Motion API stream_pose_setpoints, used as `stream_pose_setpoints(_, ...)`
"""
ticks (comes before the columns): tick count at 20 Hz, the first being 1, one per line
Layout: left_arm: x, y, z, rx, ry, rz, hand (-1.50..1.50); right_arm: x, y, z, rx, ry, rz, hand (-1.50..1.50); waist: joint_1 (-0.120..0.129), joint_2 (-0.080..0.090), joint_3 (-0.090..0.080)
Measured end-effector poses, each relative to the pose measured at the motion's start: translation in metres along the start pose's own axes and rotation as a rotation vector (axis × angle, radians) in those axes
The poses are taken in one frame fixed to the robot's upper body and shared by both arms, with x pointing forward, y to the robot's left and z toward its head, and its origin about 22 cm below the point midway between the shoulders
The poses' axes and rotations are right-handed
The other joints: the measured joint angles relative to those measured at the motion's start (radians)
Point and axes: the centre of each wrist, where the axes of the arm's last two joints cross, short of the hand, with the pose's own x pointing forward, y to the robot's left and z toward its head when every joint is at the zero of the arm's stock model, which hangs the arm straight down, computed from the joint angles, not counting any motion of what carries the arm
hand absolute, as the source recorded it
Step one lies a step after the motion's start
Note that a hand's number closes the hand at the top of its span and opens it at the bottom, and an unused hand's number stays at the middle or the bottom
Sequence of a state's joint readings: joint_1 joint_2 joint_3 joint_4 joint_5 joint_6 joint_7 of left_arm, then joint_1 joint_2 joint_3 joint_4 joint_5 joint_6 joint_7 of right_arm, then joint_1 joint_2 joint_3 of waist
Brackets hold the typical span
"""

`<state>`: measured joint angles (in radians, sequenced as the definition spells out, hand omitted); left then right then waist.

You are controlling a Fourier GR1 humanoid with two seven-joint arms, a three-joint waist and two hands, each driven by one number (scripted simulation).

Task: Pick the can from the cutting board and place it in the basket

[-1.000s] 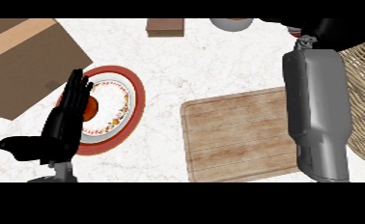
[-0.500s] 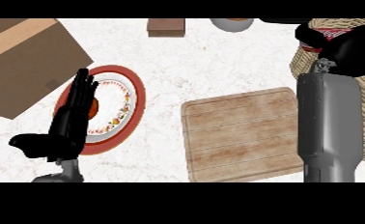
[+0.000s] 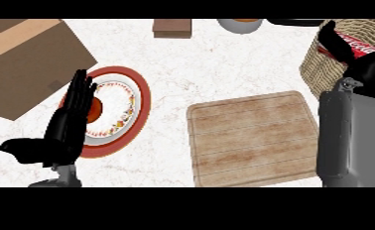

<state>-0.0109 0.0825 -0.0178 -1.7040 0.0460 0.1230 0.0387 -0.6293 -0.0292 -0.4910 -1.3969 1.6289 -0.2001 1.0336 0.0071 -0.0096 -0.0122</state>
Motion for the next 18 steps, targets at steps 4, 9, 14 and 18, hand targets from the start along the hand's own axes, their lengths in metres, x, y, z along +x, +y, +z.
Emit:
stream_pose_setpoints(4,-0.001,0.002,0.002,-0.006,-0.006,0.002,0.0,-0.006,0.0,-0.005,0.007,0.007,-0.022,1.5,0.004,0.001,-0.002)
stream_pose_setpoints(9,-0.007,0.0,0.004,-0.002,-0.001,0.0,0.0,-0.014,0.001,-0.006,-0.013,0.031,-0.061,1.5,0.007,-0.002,-0.011)
stream_pose_setpoints(14,-0.005,-0.001,0.004,0.002,-0.005,0.003,0.0,-0.023,0.001,-0.009,0.007,0.05,-0.093,-1.5,0.008,-0.007,-0.023)
stream_pose_setpoints(18,-0.004,0.002,0.0,0.004,-0.002,-0.002,0.0,-0.025,0.001,-0.011,0.004,0.049,-0.12,-1.5,0.009,-0.006,-0.024)
